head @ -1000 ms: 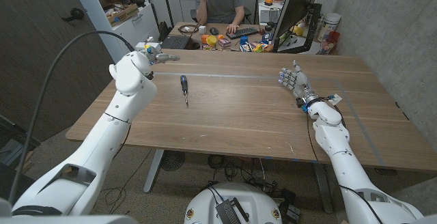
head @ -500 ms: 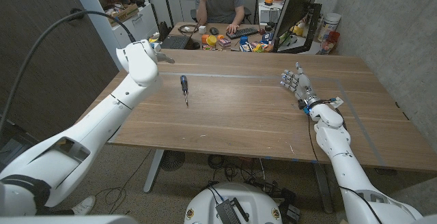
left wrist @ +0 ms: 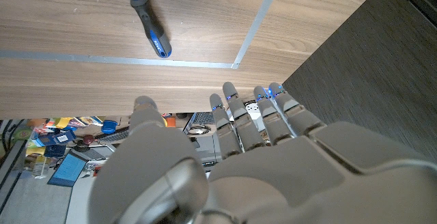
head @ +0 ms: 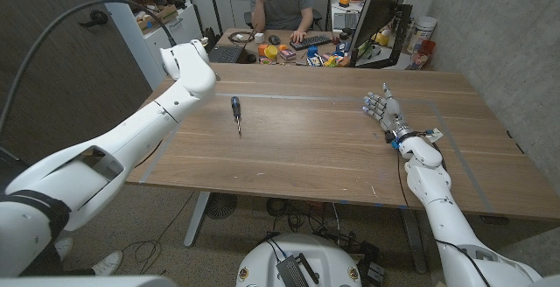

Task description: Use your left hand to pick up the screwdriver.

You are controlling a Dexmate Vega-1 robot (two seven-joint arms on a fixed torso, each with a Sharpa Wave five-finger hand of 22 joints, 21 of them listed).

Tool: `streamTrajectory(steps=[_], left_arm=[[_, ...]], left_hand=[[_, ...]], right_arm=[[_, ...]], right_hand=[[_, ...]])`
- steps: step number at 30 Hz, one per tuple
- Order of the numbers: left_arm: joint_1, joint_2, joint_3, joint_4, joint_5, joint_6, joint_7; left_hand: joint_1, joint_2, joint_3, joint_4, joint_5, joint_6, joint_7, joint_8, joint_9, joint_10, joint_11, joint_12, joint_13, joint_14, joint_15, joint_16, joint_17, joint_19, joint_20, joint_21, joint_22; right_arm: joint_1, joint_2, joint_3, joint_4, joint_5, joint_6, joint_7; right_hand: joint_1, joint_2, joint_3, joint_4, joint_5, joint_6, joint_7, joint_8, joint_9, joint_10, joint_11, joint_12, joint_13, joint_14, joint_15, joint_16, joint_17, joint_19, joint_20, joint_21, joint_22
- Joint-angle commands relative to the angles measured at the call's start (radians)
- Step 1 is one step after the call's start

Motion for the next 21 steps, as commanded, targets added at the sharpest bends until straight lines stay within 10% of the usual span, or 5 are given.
streamTrajectory(steps=[1,21], left_arm=[[-0.129,-0.06,0.132,0.202,-0.022,-0.019,0.012],[-0.248,-0.24,0.28,0.534,-0.076,-0.132,0.174]], left_hand=[[-0.001,-0.009,-0.007,-0.003,0.004,0.005,-0.005,0.0,0.003,0.008,-0.002,0.004,0.004,0.009,-0.08,0.008,0.003,0.006,0.0,0.01,0.001],[-0.015,-0.014,-0.017,0.005,0.006,-0.001,0.005,-0.007,0.003,0.01,-0.002,0.0,0.005,0.009,-0.077,0.006,0.003,0.005,0.002,0.009,0.002]], right_arm=[[-0.017,0.007,0.015,-0.006,0.005,0.022,-0.011],[-0.048,0.017,0.015,-0.038,0.008,0.069,-0.006]], right_hand=[[0.007,0.02,0.002,0.003,0.006,-0.003,-0.001,0.003,0.005,0.003,0.001,-0.001,0.004,-0.006,0.001,-0.002,0.002,0.001,0.003,-0.002,0.005],[0.012,0.022,0.005,-0.001,0.008,-0.014,-0.003,0.0,0.005,-0.011,0.004,-0.01,0.004,-0.031,0.005,-0.009,0.001,-0.01,-0.002,-0.014,0.005]])
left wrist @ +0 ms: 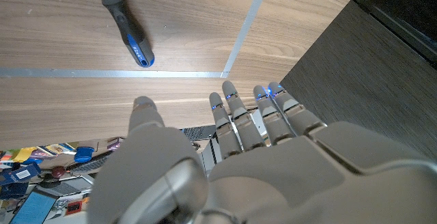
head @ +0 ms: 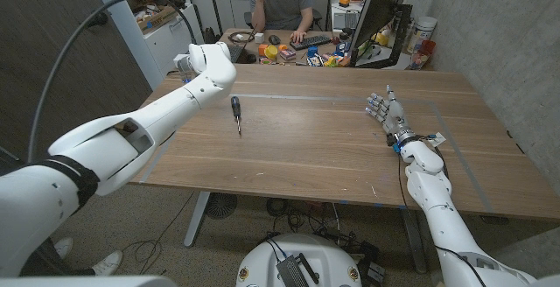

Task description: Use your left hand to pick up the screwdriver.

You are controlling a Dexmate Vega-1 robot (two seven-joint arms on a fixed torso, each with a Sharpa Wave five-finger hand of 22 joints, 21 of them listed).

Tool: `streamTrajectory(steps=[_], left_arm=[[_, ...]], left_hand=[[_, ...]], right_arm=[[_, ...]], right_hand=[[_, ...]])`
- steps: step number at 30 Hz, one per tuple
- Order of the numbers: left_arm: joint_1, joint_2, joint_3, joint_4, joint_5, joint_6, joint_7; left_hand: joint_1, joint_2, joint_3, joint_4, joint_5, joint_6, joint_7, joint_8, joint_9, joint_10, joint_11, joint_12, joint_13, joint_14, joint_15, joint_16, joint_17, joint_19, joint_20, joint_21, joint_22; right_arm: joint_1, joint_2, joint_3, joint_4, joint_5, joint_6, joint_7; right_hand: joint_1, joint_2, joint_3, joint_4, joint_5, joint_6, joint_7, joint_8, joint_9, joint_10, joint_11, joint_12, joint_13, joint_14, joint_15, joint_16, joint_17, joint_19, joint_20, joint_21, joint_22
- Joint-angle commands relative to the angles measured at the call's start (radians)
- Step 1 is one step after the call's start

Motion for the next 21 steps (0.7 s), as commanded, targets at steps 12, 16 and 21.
streamTrajectory(steps=[12,16,21], left_arm=[[-0.065,-0.147,0.072,0.208,-0.08,-0.07,0.143],[-0.058,-0.161,0.069,0.231,-0.101,-0.079,0.158],[-0.063,-0.197,0.109,0.312,-0.098,-0.106,0.173]], left_hand=[[-0.025,-0.007,-0.014,0.01,0.007,0.001,0.006,-0.003,0.004,0.013,0.005,-0.001,0.005,0.013,-0.075,0.007,0.004,0.005,0.004,0.009,0.003],[-0.028,-0.007,-0.016,0.012,0.008,0.001,0.009,-0.003,0.004,0.013,0.004,-0.002,0.005,0.013,-0.074,0.006,0.005,0.005,0.005,0.009,0.003],[-0.032,-0.007,-0.018,0.014,0.008,0.002,0.008,-0.004,0.004,0.014,0.006,-0.003,0.005,0.013,-0.074,0.006,0.005,0.005,0.005,0.009,0.003]], right_arm=[[-0.012,0.002,0.007,-0.014,0.009,0.025,0.004],[-0.007,0.001,0.008,-0.007,0.009,0.03,0.007],[-0.004,-0.002,0.007,-0.009,0.007,0.02,0.004]], right_hand=[[0.009,0.018,0.005,-0.002,0.008,-0.006,-0.003,0.001,0.005,-0.006,-0.005,-0.007,0.004,-0.01,-0.002,-0.002,0.003,-0.01,0.007,-0.01,0.005],[0.01,0.018,0.005,-0.002,0.008,-0.005,-0.004,0.002,0.005,-0.004,-0.002,-0.007,0.004,-0.011,-0.002,-0.001,0.003,-0.012,0.008,-0.012,0.005],[0.01,0.018,0.005,-0.002,0.009,-0.005,-0.003,0.002,0.005,-0.003,-0.005,-0.007,0.004,-0.01,-0.002,-0.001,0.003,-0.013,0.009,-0.014,0.005]])
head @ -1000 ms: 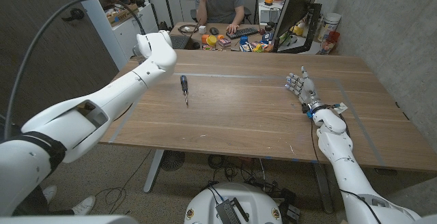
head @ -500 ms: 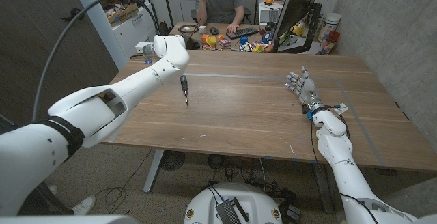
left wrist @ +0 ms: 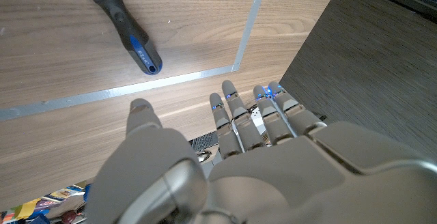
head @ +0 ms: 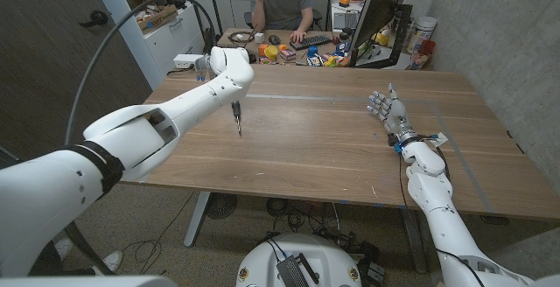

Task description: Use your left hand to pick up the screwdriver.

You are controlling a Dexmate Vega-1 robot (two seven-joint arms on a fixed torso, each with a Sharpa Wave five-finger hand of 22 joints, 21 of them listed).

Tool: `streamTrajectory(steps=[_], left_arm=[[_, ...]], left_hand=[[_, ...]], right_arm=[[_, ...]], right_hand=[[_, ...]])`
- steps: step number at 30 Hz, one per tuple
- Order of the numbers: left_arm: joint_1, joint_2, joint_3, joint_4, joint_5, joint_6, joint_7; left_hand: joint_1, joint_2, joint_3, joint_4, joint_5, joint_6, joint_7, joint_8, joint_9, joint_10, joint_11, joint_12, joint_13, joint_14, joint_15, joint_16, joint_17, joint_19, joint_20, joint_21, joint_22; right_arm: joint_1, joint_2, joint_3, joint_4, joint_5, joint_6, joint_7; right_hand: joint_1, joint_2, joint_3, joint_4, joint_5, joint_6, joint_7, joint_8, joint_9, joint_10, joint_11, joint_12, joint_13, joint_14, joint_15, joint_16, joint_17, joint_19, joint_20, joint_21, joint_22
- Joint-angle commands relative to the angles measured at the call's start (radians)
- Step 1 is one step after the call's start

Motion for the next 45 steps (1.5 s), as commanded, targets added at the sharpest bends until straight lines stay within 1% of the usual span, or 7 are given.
streamTrajectory(steps=[1,13,17,22,33,41,45], left_arm=[[-0.008,-0.068,0.052,0.126,-0.022,-0.044,0.045],[-0.025,-0.12,0.076,0.242,-0.035,-0.071,0.074],[-0.023,-0.129,0.053,0.254,-0.062,-0.073,0.085],[-0.014,-0.131,0.051,0.258,-0.071,-0.08,0.095],[-0.002,-0.159,0.037,0.321,-0.099,-0.09,0.139],[-0.022,-0.23,0.011,0.476,-0.144,-0.13,0.226],[-0.051,-0.277,-0.006,0.582,-0.173,-0.168,0.29]], left_hand=[[-0.01,0.001,-0.005,0.001,0.003,0.006,0.007,-0.004,0.001,0.009,0.001,-0.003,0.005,0.008,-0.078,0.006,0.005,0.005,0.005,0.009,0.003],[-0.014,0.001,-0.008,0.003,0.005,0.004,0.006,-0.006,0.001,0.007,-0.001,-0.005,0.005,0.006,-0.076,0.004,0.005,0.003,0.005,0.008,0.003],[-0.015,0.002,-0.009,0.004,0.006,0.004,0.006,-0.007,0.001,0.006,-0.003,-0.007,0.005,0.001,-0.076,0.002,0.005,-0.003,0.006,0.006,0.003],[-0.015,0.003,-0.01,0.004,0.007,0.004,0.006,-0.007,0.001,0.005,0.003,-0.008,0.006,-0.004,-0.075,0.0,0.005,-0.008,0.007,0.004,0.003],[-0.015,0.005,-0.011,0.005,0.01,0.006,0.007,-0.008,0.002,0.006,-0.002,-0.009,0.006,-0.004,-0.075,0.0,0.005,-0.007,0.008,0.005,0.003],[-0.015,0.007,-0.012,0.005,0.012,0.014,0.006,-0.005,0.002,0.012,-0.004,-0.008,0.006,-0.001,-0.077,0.002,0.005,-0.005,0.005,0.006,0.003],[-0.014,0.012,-0.012,0.006,0.014,0.031,0.004,0.0,0.002,0.021,-0.01,-0.006,0.006,0.005,-0.082,0.004,0.005,-0.003,0.003,0.007,0.003]], right_arm=[[0.008,-0.005,0.0,0.009,-0.001,0.002,0.005],[-0.002,-0.011,0.006,0.004,-0.004,0.006,0.002],[-0.008,-0.012,0.01,-0.004,-0.002,-0.001,-0.003],[-0.015,-0.015,0.017,-0.011,-0.002,-0.008,-0.009],[-0.022,-0.024,0.022,-0.015,-0.004,-0.004,-0.007],[-0.028,-0.029,0.021,-0.028,-0.006,-0.013,-0.005],[-0.03,-0.03,0.022,-0.033,-0.007,-0.017,-0.009]], right_hand=[[0.005,0.013,0.001,0.002,0.005,0.003,0.004,0.003,0.005,0.003,0.001,0.001,0.004,-0.001,-0.001,0.0,0.003,-0.006,0.002,-0.002,0.005],[0.006,0.012,0.001,0.001,0.005,0.006,0.003,0.004,0.005,0.007,0.0,0.002,0.004,-0.001,-0.001,0.001,0.003,-0.008,0.005,-0.006,0.005],[0.006,0.012,0.001,0.001,0.006,0.006,0.002,0.004,0.005,0.007,0.001,0.001,0.004,-0.001,-0.001,0.001,0.003,-0.008,0.005,-0.007,0.005],[0.006,0.012,0.001,0.0,0.006,0.006,0.002,0.004,0.005,0.007,0.002,0.001,0.004,0.0,-0.002,0.002,0.003,-0.008,0.006,-0.008,0.005],[0.006,0.012,0.001,0.0,0.006,0.007,0.002,0.004,0.005,0.008,-0.004,0.001,0.004,0.0,-0.001,0.002,0.003,-0.01,0.007,-0.01,0.005],[0.007,0.012,0.002,0.0,0.007,0.007,0.002,0.005,0.005,0.008,0.0,0.001,0.004,0.0,-0.001,0.002,0.003,-0.009,0.008,-0.012,0.005],[0.007,0.012,0.002,-0.001,0.007,0.008,0.002,0.005,0.005,0.009,-0.002,0.001,0.004,0.0,0.0,0.003,0.003,-0.01,0.008,-0.012,0.005]])
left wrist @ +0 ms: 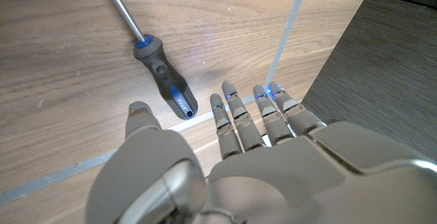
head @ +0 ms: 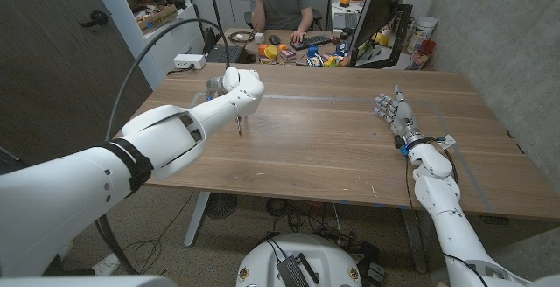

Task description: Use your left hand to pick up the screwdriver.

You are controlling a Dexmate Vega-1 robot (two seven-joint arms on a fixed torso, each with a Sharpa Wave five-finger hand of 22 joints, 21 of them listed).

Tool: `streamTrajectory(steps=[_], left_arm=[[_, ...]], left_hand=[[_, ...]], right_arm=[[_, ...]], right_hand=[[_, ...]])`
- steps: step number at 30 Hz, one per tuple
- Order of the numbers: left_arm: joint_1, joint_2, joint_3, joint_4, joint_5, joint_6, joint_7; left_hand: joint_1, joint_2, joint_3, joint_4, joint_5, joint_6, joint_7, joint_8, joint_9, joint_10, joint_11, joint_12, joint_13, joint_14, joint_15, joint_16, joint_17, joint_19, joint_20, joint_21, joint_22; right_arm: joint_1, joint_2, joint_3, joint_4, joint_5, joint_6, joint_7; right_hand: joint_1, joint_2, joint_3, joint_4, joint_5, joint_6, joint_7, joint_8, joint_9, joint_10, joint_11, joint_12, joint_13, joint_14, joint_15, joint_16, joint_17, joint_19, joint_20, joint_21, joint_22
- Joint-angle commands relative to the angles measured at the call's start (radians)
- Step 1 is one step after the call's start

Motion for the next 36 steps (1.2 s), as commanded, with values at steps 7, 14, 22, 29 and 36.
streamTrajectory(steps=[7,14,22,29,36], left_arm=[[-0.087,-0.156,-0.043,0.362,-0.137,-0.183,0.245],[-0.098,-0.14,0.02,0.382,-0.259,-0.316,0.329],[-0.1,-0.13,0.131,0.379,-0.396,-0.354,0.427],[-0.102,-0.145,0.181,0.376,-0.399,-0.293,0.421],[-0.087,-0.169,0.157,0.316,-0.288,-0.058,0.379]], left_hand=[[0.012,0.043,0.01,0.001,0.014,0.057,-0.021,0.016,0.003,0.038,-0.024,0.005,0.002,0.016,-0.099,0.007,0.006,0.009,-0.01,0.01,0.004],[0.066,0.14,0.055,-0.001,0.026,0.152,-0.035,0.04,0.003,0.115,-0.039,0.021,0.002,0.04,-0.111,0.01,0.005,0.017,-0.016,0.013,0.004],[0.304,0.273,0.239,-0.055,-0.004,0.442,-0.03,0.115,-0.001,0.505,-0.042,0.127,0.047,0.236,-0.175,0.023,0.006,0.045,-0.027,0.015,0.001],[0.411,0.25,0.372,-0.051,-0.044,0.587,0.011,0.18,0.028,0.638,-0.039,0.215,0.109,0.349,-0.181,0.016,0.024,0.053,-0.029,0.013,0.002],[0.417,0.248,0.388,-0.048,-0.047,0.602,0.018,0.2,0.043,0.656,-0.039,0.234,0.123,0.366,-0.182,0.015,0.028,0.053,-0.032,0.013,0.002]], right_arm=[[-0.014,-0.003,0.009,-0.022,0.0,-0.007,-0.009],[-0.021,-0.002,0.019,-0.029,0.005,-0.008,-0.015],[-0.017,-0.001,0.029,-0.025,0.016,-0.006,-0.015],[-0.012,0.0,0.041,-0.022,0.024,-0.012,-0.025],[-0.006,-0.007,0.044,-0.016,0.021,-0.012,-0.024]], right_hand=[[0.007,0.012,0.002,-0.001,0.007,0.007,0.002,0.004,0.005,0.009,-0.002,0.0,0.004,-0.002,-0.001,0.002,0.002,-0.004,0.002,-0.003,0.005],[0.007,0.012,0.001,-0.001,0.007,0.007,0.002,0.004,0.005,0.008,-0.003,-0.001,0.004,-0.003,0.001,0.002,0.002,-0.004,0.003,-0.004,0.005],[0.007,0.011,0.001,-0.001,0.008,0.006,0.003,0.004,0.005,0.006,-0.001,-0.002,0.004,-0.004,-0.001,0.002,0.002,-0.007,0.003,-0.006,0.005],[0.007,0.011,0.001,-0.001,0.008,0.006,0.002,0.004,0.005,0.004,-0.004,-0.003,0.004,-0.008,-0.002,0.001,0.002,-0.009,0.004,-0.008,0.005],[0.007,0.011,0.001,-0.002,0.008,0.004,0.0,0.003,0.005,-0.005,-0.007,-0.007,0.004,-0.01,-0.002,0.0,0.002,-0.012,0.005,-0.011,0.005]])
